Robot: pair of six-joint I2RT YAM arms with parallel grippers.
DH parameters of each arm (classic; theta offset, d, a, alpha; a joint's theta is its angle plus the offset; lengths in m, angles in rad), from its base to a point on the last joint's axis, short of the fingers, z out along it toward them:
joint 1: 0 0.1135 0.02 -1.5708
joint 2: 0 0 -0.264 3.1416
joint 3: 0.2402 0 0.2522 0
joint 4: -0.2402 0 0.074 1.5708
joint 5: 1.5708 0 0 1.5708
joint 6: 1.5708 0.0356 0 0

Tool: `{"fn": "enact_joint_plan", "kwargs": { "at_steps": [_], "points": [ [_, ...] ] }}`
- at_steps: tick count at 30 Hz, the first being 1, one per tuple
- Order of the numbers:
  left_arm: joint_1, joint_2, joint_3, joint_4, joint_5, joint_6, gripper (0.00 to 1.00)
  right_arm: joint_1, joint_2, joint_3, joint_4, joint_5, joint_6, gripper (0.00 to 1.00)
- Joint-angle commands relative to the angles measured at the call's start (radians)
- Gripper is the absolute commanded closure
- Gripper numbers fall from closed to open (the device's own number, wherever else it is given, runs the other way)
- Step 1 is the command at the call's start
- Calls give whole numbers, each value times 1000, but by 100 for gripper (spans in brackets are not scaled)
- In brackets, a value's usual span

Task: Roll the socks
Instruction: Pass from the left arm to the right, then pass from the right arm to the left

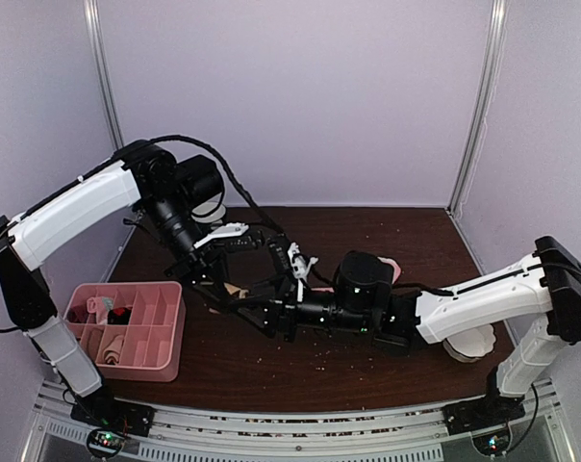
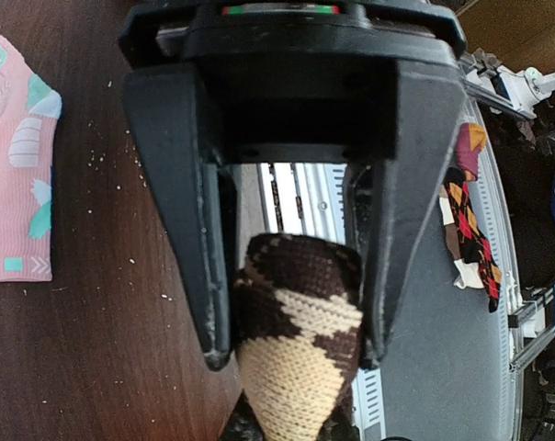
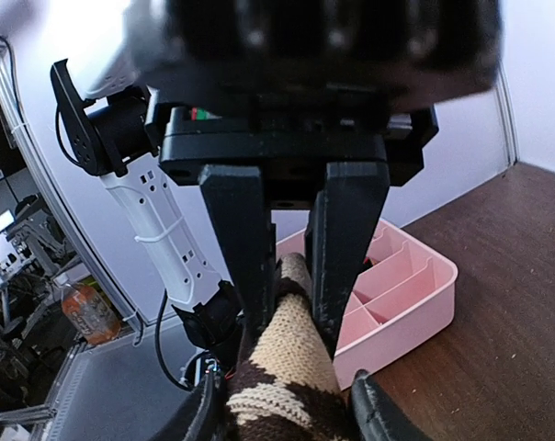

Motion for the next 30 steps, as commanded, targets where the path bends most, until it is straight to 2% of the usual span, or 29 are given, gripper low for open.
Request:
{"fn": "enact_joint_plan", "kwargs": {
  "at_steps": [1, 6, 7, 8, 9, 11, 13, 19, 22, 27, 30],
  "points": [
    [-1, -43, -17, 27, -3, 24, 100, -18, 18, 27, 80, -65, 76, 67],
    [-1, -58, -14, 28, -9, 40, 99, -29, 21, 28, 69, -93, 88, 97],
    [-1, -62, -8, 30, -10, 39, 89, -29, 23, 34, 47, -92, 82, 100],
    [-1, -66, -1, 29, -5, 38, 73, -29, 23, 43, 24, -90, 75, 100],
    [-1, -70, 9, 27, 3, 38, 62, -29, 25, 47, 10, -91, 68, 100],
    [-1, -79, 26, 19, 33, 40, 53, -28, 24, 46, 10, -86, 57, 100],
    [-1, -82, 34, 6, 67, 39, 49, -27, 21, 37, 21, -72, 49, 100],
    [8, -92, 5, -51, 157, 58, 50, -28, -17, -13, 84, -23, 23, 100],
    [26, -100, -21, -65, 193, 65, 55, -27, -31, -28, 104, -8, 15, 100],
    [73, -97, -44, -68, 238, 66, 70, -27, -44, -37, 124, -4, 10, 100],
    [82, -91, -50, -68, 236, 62, 73, -28, -44, -42, 134, 0, 9, 100]
  ]
}}
